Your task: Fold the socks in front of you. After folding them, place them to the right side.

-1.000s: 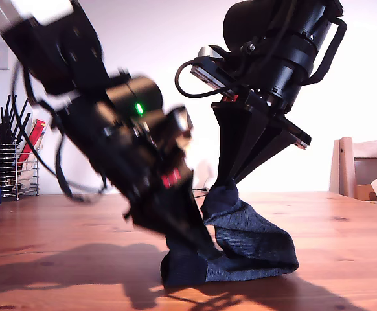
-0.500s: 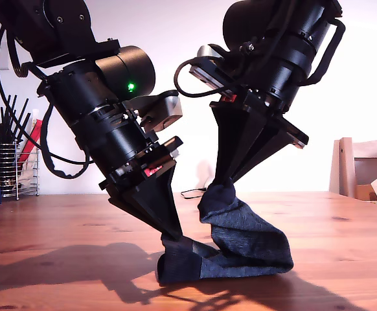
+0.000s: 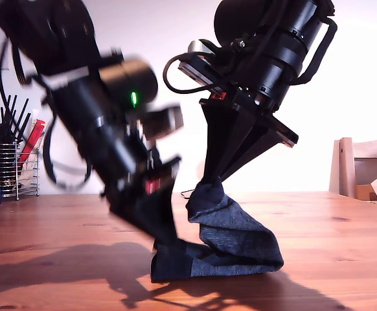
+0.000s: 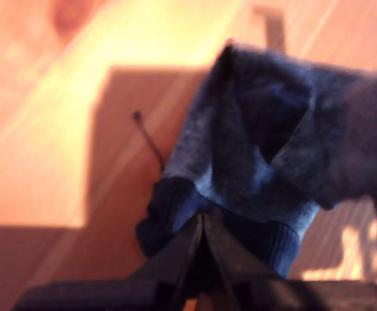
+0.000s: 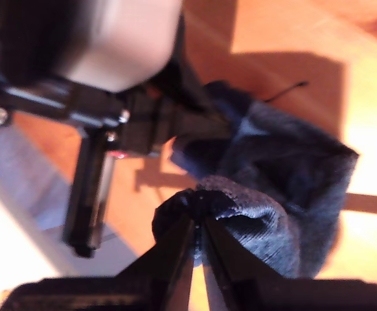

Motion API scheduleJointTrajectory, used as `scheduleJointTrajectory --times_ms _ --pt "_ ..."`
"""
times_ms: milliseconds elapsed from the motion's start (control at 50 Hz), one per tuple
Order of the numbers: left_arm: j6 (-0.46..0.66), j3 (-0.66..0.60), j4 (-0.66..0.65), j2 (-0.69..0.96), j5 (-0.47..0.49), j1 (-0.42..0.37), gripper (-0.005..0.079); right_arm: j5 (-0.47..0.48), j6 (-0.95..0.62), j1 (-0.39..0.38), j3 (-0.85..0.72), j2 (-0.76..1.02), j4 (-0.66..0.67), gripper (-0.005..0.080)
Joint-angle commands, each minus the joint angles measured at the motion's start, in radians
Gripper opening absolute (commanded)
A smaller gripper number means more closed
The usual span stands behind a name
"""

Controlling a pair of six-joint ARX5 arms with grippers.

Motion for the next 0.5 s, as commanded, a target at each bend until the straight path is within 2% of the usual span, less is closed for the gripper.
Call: scheduleJointTrajectory --times_ms 0,100,320,480 --pt "0.010 -0.019 0.000 0.033 -0.008 -0.005 -0.0019 0.003 0.000 0.005 -0.011 0.021 0.001 -0.0013" --pt "0.010 -0.019 -0.001 0.034 0.005 -0.005 -0.0019 0.007 -0.001 0.005 -0.011 0.021 -0.003 -0.0013" --pt "-0.027 -0.019 0.042 0.049 0.125 -0.024 -0.0019 0.060 -0.034 0.000 -0.011 0.021 -0.058 -0.0013" --pt "-0.063 -0.019 0.109 0.058 0.146 -0.055 -0.0019 0.060 -0.052 -0.011 -0.011 0.021 -0.090 -0.0013"
